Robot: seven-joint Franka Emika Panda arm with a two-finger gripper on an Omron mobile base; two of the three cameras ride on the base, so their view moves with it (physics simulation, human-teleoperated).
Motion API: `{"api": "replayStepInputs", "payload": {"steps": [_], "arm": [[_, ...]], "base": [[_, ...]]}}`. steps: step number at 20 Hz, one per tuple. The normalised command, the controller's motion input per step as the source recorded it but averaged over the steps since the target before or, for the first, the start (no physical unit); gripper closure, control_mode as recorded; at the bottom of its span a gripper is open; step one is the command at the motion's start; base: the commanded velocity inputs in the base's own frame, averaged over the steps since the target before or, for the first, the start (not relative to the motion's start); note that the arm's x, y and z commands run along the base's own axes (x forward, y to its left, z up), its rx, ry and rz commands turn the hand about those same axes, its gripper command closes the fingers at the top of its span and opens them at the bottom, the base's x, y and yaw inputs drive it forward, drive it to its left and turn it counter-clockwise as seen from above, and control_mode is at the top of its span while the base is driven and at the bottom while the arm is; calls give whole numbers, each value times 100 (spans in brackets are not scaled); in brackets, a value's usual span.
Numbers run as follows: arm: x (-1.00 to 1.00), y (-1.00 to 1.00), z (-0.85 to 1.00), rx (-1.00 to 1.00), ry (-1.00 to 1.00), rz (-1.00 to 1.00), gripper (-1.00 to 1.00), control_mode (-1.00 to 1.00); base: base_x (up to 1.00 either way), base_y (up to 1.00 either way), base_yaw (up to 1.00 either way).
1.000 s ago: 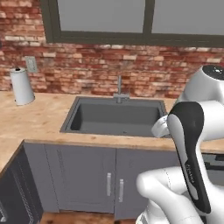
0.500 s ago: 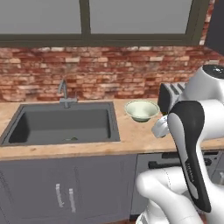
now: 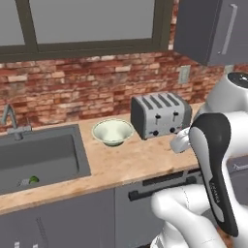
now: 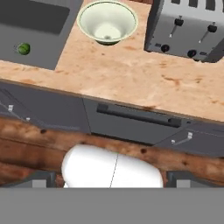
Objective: Clear the mugs and bowl far away from the sink.
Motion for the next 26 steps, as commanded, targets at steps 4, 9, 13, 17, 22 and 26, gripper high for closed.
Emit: {"api": "replayStepInputs", "payload": {"steps": [4, 9, 13, 17, 22, 26], "arm": [[0, 0, 0, 0, 0, 0, -100, 100], [0, 0, 0, 0, 0, 0, -100, 100], [0, 0, 0, 0, 0, 0, -100, 100], [0, 0, 0, 0, 0, 0, -100, 100], [0, 0, 0, 0, 0, 0, -100, 100], [0, 0, 0, 0, 0, 0, -100, 100]], "base": [[56, 64, -19], [29, 46, -18], [1, 52, -16], [-7, 24, -8], [20, 4, -3], [42, 1, 0]]}}
